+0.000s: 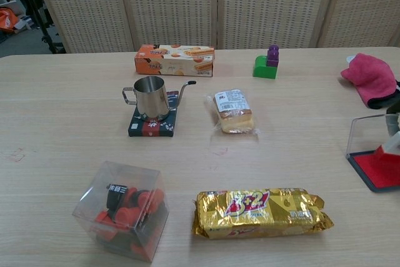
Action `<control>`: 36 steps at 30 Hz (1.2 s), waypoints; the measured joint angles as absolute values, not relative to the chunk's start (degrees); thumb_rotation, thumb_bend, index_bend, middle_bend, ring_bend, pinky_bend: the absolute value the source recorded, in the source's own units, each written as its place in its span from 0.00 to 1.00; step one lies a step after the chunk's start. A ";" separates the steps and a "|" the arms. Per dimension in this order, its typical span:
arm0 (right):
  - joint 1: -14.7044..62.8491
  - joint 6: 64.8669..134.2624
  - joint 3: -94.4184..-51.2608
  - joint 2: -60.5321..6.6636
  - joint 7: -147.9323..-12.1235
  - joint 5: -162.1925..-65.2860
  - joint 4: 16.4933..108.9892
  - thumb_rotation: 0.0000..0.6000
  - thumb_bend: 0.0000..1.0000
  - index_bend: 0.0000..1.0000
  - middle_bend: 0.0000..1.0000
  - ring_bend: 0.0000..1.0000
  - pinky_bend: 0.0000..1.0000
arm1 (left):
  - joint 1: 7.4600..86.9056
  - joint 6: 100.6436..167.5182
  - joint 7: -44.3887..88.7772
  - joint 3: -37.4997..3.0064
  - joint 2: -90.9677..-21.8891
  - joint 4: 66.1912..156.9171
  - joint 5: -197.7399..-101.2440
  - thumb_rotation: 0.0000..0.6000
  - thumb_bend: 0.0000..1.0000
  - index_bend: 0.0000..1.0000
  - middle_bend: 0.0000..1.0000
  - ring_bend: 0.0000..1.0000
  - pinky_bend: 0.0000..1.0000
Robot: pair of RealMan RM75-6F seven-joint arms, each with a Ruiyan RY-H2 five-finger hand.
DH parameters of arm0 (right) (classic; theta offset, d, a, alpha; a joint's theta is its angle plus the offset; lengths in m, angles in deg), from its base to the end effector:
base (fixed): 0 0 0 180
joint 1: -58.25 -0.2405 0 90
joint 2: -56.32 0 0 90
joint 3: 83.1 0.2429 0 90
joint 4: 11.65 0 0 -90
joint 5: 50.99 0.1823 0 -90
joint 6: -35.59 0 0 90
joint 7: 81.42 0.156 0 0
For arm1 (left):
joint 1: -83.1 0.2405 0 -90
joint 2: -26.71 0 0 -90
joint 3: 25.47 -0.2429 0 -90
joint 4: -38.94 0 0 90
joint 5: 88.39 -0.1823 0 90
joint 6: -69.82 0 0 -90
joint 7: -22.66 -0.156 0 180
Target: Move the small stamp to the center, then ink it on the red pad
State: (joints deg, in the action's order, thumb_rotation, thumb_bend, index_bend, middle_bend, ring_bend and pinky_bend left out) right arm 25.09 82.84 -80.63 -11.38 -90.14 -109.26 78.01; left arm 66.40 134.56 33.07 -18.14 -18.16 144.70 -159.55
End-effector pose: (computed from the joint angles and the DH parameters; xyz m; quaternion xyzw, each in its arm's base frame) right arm -0.2661 -0.3050 0.0940 0.6940 -0.4945 0.2270 0.4715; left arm -0.2588 0.2495 0.2316 -0.5792 -0.4888 -0.3652 0.5406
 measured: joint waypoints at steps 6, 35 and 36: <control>26.82 84.83 -80.41 -4.70 -88.59 -111.36 82.26 1.00 0.57 0.60 0.97 1.00 1.00 | 66.58 134.88 33.21 -18.28 -18.03 144.98 -160.18 1.00 0.18 0.00 0.00 0.00 0.00; 35.78 82.07 -85.64 -8.27 -72.49 -121.33 68.49 1.00 0.62 0.60 0.97 1.00 1.00 | 66.87 136.45 29.02 -19.10 -19.19 146.70 -161.18 1.00 0.18 0.00 0.00 0.00 0.00; 35.97 82.24 -85.63 -8.63 -72.06 -121.62 68.05 1.00 0.62 0.60 0.97 1.00 1.00 | 66.87 136.48 28.96 -19.10 -19.22 146.73 -161.16 1.00 0.18 0.00 0.00 0.00 0.00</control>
State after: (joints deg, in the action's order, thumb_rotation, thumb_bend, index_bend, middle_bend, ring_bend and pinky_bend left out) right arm 35.97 82.24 -85.63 -8.63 -72.06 -121.62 68.05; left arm 66.87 136.48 28.96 -19.10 -19.22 146.73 -161.16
